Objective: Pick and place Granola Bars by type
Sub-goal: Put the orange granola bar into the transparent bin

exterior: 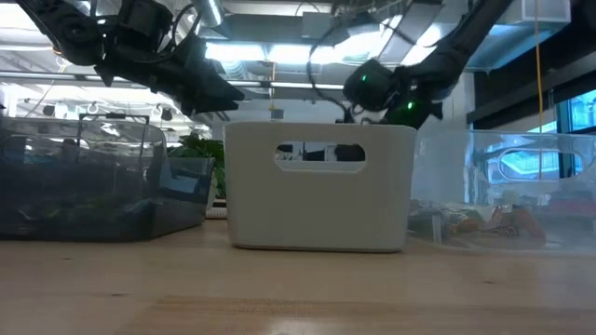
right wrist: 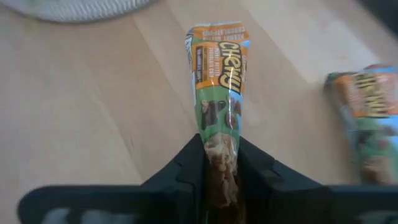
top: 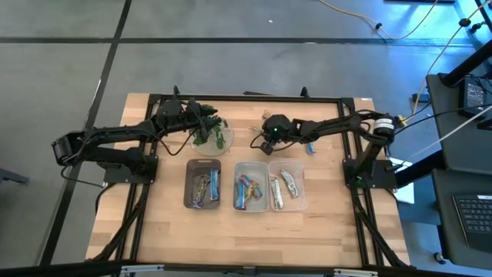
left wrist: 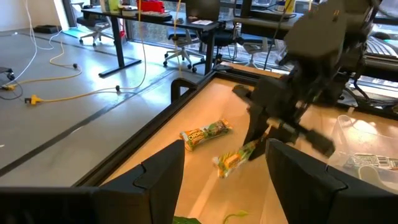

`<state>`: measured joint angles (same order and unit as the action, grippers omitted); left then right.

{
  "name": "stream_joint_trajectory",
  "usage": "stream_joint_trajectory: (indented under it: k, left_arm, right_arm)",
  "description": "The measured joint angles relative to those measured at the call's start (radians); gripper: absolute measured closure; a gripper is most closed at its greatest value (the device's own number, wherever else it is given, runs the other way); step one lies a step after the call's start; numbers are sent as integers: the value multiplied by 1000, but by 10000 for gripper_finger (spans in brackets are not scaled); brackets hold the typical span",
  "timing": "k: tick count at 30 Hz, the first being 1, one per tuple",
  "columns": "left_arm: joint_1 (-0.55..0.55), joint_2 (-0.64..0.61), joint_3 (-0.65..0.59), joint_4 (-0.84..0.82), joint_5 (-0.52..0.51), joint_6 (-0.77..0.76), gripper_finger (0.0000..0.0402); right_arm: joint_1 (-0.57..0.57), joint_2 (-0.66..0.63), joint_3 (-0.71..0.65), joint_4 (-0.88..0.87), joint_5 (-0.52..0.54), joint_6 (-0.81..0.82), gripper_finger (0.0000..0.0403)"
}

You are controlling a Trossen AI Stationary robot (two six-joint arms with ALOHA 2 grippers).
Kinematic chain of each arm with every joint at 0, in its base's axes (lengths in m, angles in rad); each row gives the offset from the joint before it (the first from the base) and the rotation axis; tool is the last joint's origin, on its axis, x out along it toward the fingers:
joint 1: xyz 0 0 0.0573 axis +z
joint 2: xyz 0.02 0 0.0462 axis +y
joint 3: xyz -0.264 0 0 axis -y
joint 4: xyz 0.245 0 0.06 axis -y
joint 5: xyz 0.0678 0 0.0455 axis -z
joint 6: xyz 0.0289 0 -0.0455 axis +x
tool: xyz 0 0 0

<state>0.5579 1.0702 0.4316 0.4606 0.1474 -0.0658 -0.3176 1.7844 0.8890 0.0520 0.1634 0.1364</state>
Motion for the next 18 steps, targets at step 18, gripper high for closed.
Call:
stream_joint_trajectory:
  k: [18]
  left_arm:
    - [0,0,0,0,0,0,185]
  right_arm:
    - [256,-453,2,-562,-166,347,334]
